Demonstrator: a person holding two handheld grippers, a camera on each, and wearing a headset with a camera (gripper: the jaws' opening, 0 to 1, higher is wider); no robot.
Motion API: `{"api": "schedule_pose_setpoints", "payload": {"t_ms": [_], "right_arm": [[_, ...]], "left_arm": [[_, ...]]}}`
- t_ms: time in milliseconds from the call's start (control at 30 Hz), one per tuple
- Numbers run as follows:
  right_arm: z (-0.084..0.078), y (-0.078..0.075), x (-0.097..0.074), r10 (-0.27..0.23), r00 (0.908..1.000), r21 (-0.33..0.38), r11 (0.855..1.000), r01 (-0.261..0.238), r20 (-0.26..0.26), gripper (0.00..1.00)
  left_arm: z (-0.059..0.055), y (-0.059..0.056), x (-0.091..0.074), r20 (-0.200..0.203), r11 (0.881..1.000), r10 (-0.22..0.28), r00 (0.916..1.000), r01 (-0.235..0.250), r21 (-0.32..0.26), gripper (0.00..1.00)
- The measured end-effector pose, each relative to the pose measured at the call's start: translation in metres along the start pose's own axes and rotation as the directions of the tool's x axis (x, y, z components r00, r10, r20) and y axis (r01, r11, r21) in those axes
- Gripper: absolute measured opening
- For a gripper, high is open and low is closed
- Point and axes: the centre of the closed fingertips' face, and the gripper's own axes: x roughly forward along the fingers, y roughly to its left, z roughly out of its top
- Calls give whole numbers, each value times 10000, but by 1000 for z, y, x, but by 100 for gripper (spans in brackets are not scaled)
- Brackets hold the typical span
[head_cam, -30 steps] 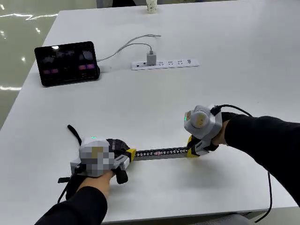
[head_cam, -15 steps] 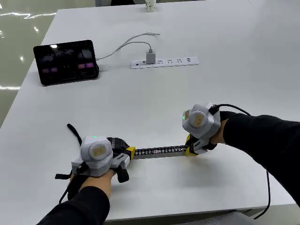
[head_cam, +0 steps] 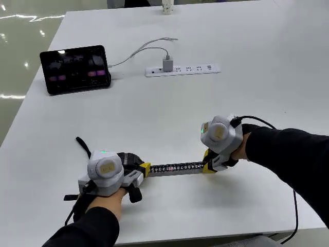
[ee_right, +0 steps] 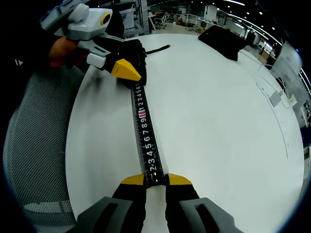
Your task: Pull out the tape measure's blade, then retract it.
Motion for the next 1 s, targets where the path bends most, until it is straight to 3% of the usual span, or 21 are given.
{"api": "schedule_pose_setpoints", "payload": {"t_ms": [1000], "right_arm": [[17, 3, 7, 101, 9993, -28, 9999, -100, 351, 11]], "left_arm": [[0, 0, -1, -105, 9999, -109, 9999, 107, -132, 64]]}}
